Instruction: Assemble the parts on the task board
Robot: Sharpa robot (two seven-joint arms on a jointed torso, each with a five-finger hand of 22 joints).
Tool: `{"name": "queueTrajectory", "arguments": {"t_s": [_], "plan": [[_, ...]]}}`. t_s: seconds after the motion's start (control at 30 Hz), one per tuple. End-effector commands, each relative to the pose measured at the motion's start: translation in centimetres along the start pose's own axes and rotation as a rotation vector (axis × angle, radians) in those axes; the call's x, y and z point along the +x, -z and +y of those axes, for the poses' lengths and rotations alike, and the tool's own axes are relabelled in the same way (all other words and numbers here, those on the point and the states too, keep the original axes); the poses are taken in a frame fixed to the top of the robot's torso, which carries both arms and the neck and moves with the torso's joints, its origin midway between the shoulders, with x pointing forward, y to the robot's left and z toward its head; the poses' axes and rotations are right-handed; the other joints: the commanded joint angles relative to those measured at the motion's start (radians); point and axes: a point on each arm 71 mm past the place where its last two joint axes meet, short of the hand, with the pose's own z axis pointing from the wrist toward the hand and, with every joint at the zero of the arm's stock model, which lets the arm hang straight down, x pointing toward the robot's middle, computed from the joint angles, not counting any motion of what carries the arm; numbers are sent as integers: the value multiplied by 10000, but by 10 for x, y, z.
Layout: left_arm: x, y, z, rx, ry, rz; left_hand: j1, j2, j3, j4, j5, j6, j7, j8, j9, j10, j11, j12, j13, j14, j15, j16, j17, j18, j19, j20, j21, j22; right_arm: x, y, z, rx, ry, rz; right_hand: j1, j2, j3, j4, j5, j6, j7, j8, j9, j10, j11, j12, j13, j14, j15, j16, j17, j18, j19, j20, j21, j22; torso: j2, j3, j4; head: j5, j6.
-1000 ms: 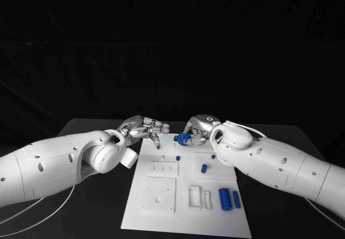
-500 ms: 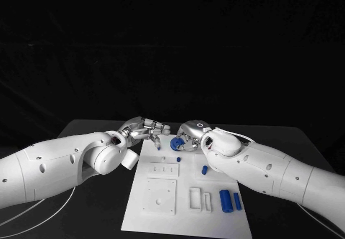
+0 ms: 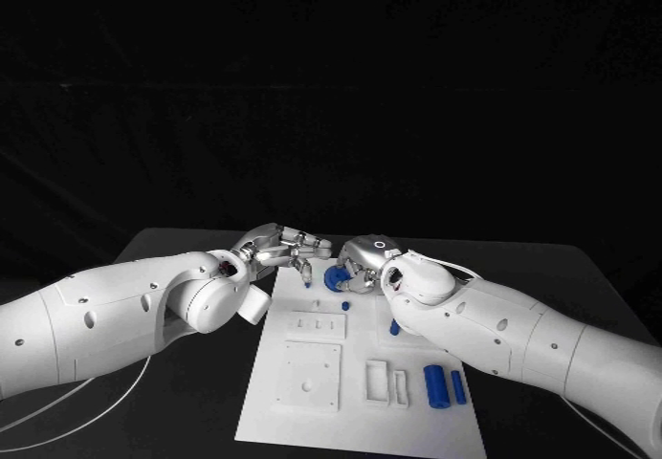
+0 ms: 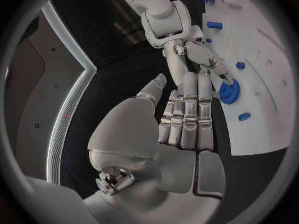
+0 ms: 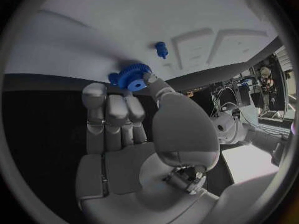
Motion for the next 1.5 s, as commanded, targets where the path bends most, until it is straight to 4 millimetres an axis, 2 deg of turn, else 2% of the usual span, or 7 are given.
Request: {"name": "queueTrajectory", "arguments": {"t_s": [0.03,0.4,0.63,0.87,0.97,1.17,1.5], "plan": [[2,-1,-1,90,-6,74,-18,-16,-51,25,18,-35,20,-8,0,-64,-23,22,14,-51,36,-49,-4,185,-54,15,23,-9,2,-1,1,-31,174,-25,58,-19,92,-27,-40,129,-60,35,13,-42,-9,-35,-5,23,-27,-26,-2,-64,-2,-46,-43,918,-4,1,-7,35,14],[3,-2,-2,93,-5,101,-18,-16,-51,25,18,-35,20,-8,0,-64,-23,22,14,-51,36,-49,-4,185,-54,15,23,-9,8,-5,1,163,244,377,-4,-33,105,-37,-123,34,-32,31,7,-93,8,-116,-51,8,-14,-78,-44,-59,-30,-36,-137,898,-9,9,-28,80,9],[5,-3,-2,103,-3,144,-10,-16,-62,19,19,-53,22,-14,-3,-68,-22,23,15,-51,37,-46,-2,186,-58,15,51,-43,13,-7,1,130,38,777,-203,0,-98,239,-613,-471,38,32,-20,-129,61,-151,-89,7,27,-127,-78,-36,-39,8,-273,877,-9,10,-27,98,-11],[5,-3,-2,108,-2,152,-10,-16,-62,19,19,-53,22,-14,-3,-68,-22,23,15,-51,37,-46,-2,186,-58,15,51,-43,14,-8,1,139,-237,851,-649,19,-730,1101,-867,-1756,51,13,-64,-168,65,-179,-135,5,8,-109,-27,-64,5,-20,-370,876,-17,15,-49,113,-15],[5,-3,-2,107,-2,141,-10,-16,-62,19,19,-53,22,-14,-3,-68,-22,23,15,-51,37,-46,-2,186,-58,15,51,-43,14,-7,0,157,-346,823,-745,-9,-1112,1456,-657,-2237,71,0,-79,-181,71,-182,-144,9,17,-96,2,-65,17,-15,-385,878,-18,20,-48,117,-10],[4,-3,-2,106,-5,119,-10,-16,-62,19,19,-53,22,-14,-3,-68,-22,23,15,-51,37,-46,-2,186,-58,15,51,-43,12,-5,-4,176,-539,561,-870,-11,-1367,2078,-1003,-2215,124,-1,-79,-189,116,-165,-151,11,46,-102,17,-47,37,10,-404,880,-9,33,-54,122,-14],[1,-1,-1,107,-12,49,-10,-16,-62,19,19,-53,22,-14,-3,-68,-22,23,15,-51,37,-46,-2,186,-58,15,51,-43,3,4,-8,27,-891,-42,-750,-41,-1268,2055,-960,-1769,153,22,-57,-174,137,-137,-144,11,58,-95,21,-35,43,23,-388,883,-30,39,-95,174,-23]]}}
